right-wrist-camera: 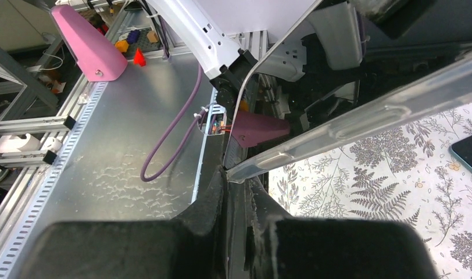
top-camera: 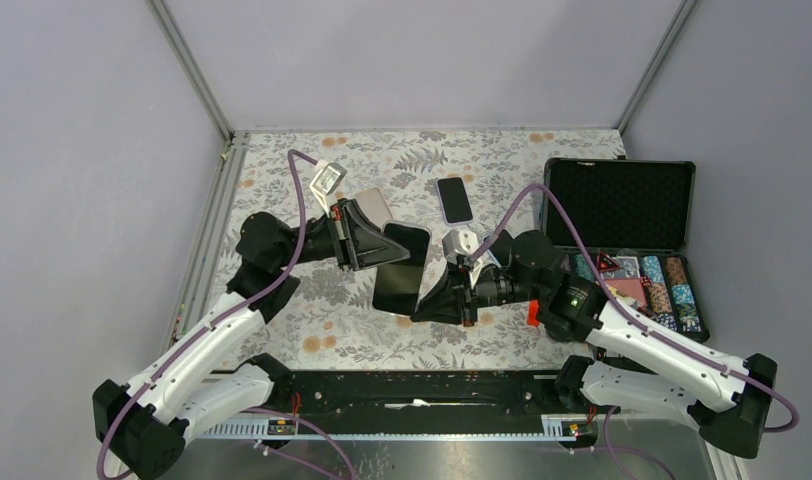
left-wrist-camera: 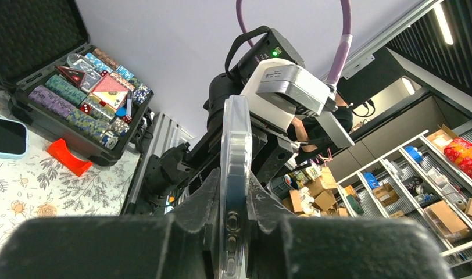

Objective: Take the phone out of the phone case
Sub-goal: Remove the phone case from the phone.

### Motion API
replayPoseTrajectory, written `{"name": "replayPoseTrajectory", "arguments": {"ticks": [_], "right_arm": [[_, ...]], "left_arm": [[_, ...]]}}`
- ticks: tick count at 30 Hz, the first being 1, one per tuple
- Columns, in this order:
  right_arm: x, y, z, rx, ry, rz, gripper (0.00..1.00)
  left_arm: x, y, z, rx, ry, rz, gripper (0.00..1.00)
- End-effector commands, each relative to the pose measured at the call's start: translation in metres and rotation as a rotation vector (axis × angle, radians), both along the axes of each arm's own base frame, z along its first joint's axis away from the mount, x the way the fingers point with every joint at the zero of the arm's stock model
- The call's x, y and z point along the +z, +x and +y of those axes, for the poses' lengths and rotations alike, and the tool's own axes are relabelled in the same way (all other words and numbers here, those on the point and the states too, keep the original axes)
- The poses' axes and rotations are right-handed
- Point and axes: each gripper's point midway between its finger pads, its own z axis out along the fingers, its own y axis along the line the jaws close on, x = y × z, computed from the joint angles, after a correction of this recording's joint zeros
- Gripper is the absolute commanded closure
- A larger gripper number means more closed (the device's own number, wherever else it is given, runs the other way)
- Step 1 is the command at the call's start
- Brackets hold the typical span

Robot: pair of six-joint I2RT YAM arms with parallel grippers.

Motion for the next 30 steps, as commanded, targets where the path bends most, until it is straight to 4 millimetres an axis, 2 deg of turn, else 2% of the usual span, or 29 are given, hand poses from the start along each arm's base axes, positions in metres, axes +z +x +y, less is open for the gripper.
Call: {"name": "replayPoseTrajectory", "arguments": {"ticks": [1,5,11,18,21,23,26,28,29,30], "right_arm": [[-0.013,0.014,0.005,-0.033,-0.042,-0.096,1.00],[-0.023,0.033,0.005,-0.128,-0.078,-0.121,1.00],[-0.036,0.061,0.002,-0.257,-0.116,-0.198,1.00],[-0.027,0.069,-0.002,-0.340,-0.022,-0.207,1.00],[-0.024,0.080,-0.008,-0.430,0.000,-0.186,0.99],[-0.021,0.080,-0.012,-0.448,0.017,-0.170,0.92],[-0.018,0.072,-0.015,-0.447,0.086,-0.119,0.67],[-0.015,0.065,-0.019,-0.442,0.148,-0.088,0.56],[-0.013,0.061,-0.021,-0.433,0.178,-0.081,0.43],[-0.009,0.055,-0.022,-0.411,0.213,-0.079,0.35]], "left_arm": [[0.032,0.007,0.004,0.052,-0.086,0.074,1.00],[0.029,0.009,0.004,0.054,-0.074,0.100,1.00],[0.013,0.020,0.002,0.108,-0.014,0.149,1.00],[0.012,0.024,0.001,0.122,-0.020,0.162,1.00],[0.016,0.027,0.002,0.146,-0.030,0.166,1.00],[0.019,0.030,0.004,0.173,-0.030,0.152,1.00],[0.019,0.037,0.008,0.239,-0.021,0.139,1.00],[0.020,0.043,0.012,0.286,-0.031,0.137,1.00],[0.021,0.046,0.013,0.309,-0.041,0.137,1.00],[0.021,0.051,0.016,0.341,-0.055,0.141,1.00]]}}
